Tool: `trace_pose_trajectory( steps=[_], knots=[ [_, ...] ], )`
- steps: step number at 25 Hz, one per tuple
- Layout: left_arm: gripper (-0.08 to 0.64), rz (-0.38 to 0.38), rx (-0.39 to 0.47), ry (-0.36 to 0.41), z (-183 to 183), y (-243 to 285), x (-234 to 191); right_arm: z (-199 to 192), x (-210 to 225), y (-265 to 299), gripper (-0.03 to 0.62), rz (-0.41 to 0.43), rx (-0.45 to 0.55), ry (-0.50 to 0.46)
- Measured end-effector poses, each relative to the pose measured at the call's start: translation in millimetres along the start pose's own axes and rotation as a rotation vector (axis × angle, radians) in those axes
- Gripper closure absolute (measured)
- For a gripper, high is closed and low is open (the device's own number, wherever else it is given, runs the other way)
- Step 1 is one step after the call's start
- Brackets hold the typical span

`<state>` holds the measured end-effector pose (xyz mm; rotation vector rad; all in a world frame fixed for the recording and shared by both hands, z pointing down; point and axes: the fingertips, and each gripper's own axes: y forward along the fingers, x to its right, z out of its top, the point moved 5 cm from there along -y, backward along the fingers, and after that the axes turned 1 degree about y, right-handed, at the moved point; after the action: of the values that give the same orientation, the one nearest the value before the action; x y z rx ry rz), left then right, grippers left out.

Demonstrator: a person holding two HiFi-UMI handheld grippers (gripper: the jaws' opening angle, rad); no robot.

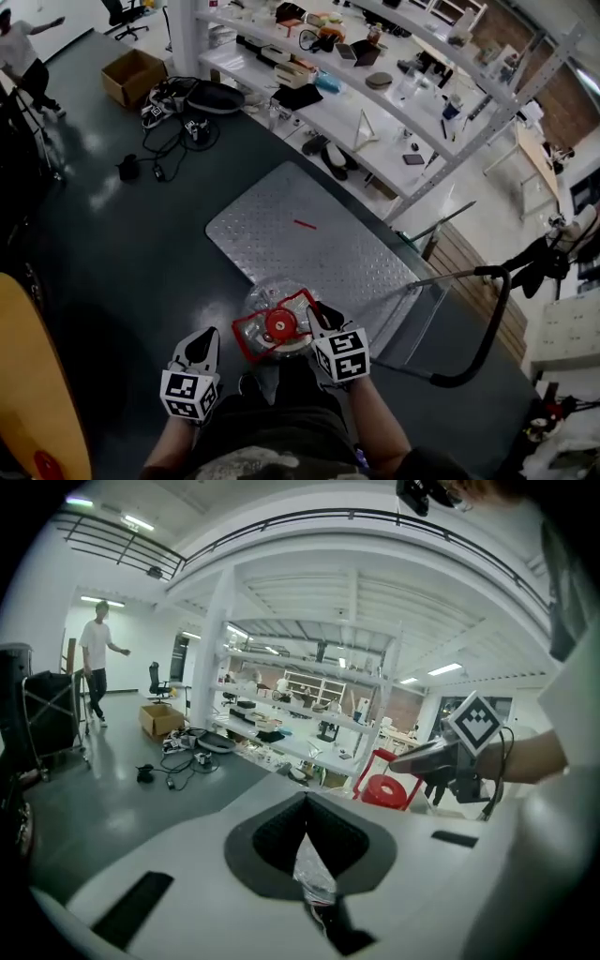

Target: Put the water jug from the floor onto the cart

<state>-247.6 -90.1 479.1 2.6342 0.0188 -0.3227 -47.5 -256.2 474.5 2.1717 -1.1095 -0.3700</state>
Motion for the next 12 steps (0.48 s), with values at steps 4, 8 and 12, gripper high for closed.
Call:
trace_pose_trajectory(
  steps=[4,8,12],
  knots=[
    [0.552,-0.005,-0.012,0.003,27.0,36.8,16.3,5.3,43.8,7.2,0.546,-0.015,-0.017,0.01],
    [0.551,-0.013,-0.021,0.01,52.1,80.9,34.0,6.4,91.2,19.5,0.545,-0.008,-0.038,0.02],
    [0.552,-0.009,-0.038,0.016,68.8,125.9,51.6,3.4,139.3,38.5,0.543,0.003,-0.063,0.045]
  ],
)
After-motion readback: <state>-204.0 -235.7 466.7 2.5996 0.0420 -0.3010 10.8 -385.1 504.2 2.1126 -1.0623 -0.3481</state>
